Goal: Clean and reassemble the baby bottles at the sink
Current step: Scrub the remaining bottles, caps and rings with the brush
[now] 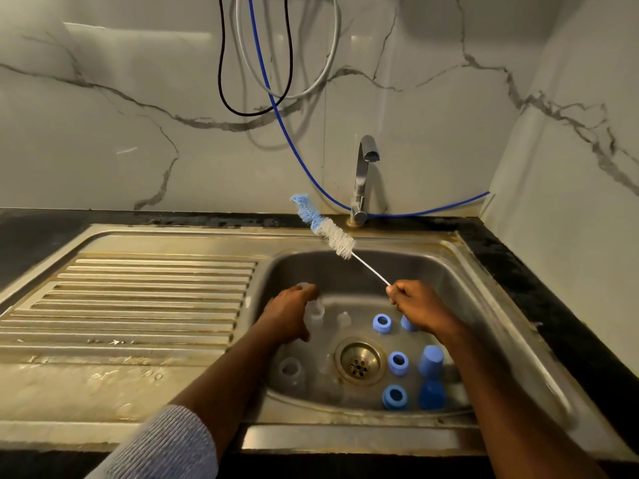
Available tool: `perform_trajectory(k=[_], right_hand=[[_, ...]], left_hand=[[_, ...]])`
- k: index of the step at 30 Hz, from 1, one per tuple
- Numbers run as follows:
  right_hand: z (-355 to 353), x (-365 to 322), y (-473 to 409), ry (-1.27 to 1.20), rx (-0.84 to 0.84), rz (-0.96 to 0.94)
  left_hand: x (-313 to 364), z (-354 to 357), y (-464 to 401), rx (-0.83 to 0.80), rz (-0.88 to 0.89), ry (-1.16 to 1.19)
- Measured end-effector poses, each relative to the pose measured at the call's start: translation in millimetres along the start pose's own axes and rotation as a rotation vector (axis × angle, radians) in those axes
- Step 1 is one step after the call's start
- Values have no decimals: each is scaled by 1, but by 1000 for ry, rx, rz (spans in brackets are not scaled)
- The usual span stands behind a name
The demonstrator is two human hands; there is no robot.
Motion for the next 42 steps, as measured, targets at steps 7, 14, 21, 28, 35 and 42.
perform_trajectory(k=[7, 14, 21, 28, 35, 42], right_hand=[[-2, -2, 0, -17, -35, 30], [-5, -3, 1, -43, -40, 40], [-5, -3, 2, -37, -55, 54], [-5, -2, -1, -10, -46, 64], [-2, -3, -1, -29, -41, 62], [0, -3, -6, -41, -57, 45]], left_hand=[[3, 11, -5, -141, 44, -206], [-5, 22, -3, -167, 31, -178], [-7, 23, -3, -181, 28, -250], [4, 0, -4, 43, 154, -471], [62, 19, -6, -142, 585, -659], [68, 46, -13, -287, 635, -745]])
Point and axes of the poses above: each hand's wrist, its own y-axis away from the middle knuckle, its own z-axis out of the palm, x = y × z, the point moved 4 cm from there along -y, towards the middle knuckle, and after that the axes turned 13 degrees about -y, right-handed, at the moved point
